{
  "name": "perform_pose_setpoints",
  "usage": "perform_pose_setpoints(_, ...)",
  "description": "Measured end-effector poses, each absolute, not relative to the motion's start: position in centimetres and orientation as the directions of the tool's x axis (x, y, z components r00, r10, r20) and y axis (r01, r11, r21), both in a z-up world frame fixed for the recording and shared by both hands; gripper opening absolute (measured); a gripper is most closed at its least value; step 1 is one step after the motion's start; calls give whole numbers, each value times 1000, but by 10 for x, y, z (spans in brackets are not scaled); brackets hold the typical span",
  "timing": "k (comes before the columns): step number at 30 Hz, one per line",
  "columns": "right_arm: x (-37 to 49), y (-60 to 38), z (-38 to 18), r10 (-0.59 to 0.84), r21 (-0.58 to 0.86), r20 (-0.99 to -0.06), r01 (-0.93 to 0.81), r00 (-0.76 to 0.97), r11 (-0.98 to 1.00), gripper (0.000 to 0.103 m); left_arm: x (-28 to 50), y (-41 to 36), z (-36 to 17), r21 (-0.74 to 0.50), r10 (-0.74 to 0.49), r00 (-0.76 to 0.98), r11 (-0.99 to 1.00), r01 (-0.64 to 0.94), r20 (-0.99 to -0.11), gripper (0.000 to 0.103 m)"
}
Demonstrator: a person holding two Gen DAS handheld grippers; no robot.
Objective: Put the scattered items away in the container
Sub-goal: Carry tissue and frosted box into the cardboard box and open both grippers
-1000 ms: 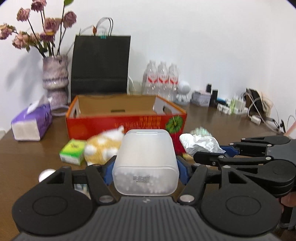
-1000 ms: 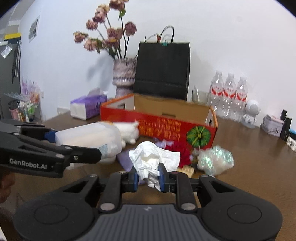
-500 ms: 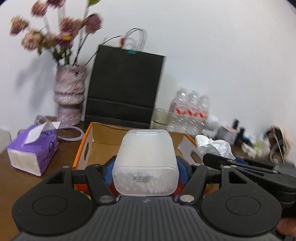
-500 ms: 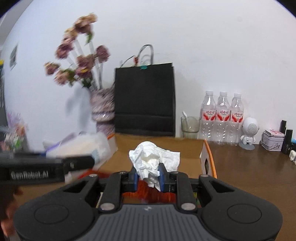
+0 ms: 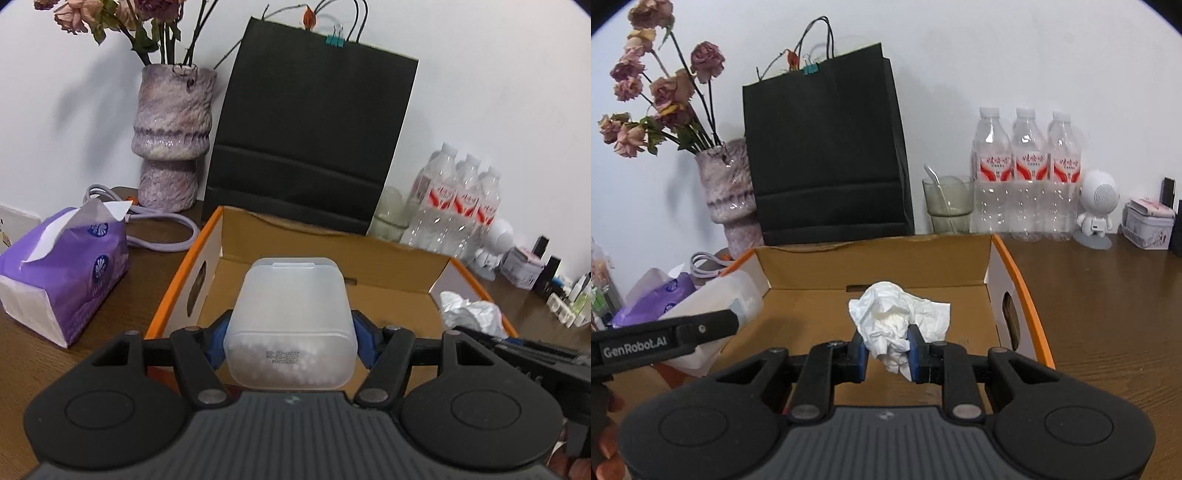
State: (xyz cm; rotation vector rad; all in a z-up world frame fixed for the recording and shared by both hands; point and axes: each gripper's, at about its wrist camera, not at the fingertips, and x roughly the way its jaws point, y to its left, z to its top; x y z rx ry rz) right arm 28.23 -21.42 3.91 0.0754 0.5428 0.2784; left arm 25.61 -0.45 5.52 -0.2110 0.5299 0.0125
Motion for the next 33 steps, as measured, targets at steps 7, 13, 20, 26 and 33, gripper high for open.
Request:
perform_pose_setpoints(7, 280, -210, 42, 275, 95, -530, -266, 802, 959, 80, 248, -8, 64, -151, 8, 890, 985, -86, -456, 103)
perform_pose_setpoints(13, 269, -213, 58, 221, 35, -515, -237, 829, 971, 103, 236, -14, 80, -93, 55, 905, 990, -104, -421, 103)
perform_pose_setpoints(20, 266, -208, 63, 225, 15, -511, -253, 829, 967, 103, 238, -13, 82, -104, 46, 902, 989, -100, -430, 103)
perform_pose_setpoints(26, 266, -208, 64, 217, 13, -514, -245, 830, 969, 103, 238, -13, 82, -108, 44, 902, 989, -100, -430, 103)
perform_pose_setpoints(33, 259, -214, 71, 234, 33, -504, -253, 831, 967, 103, 213, -1, 100, -157, 5, 927, 985, -69, -376, 103)
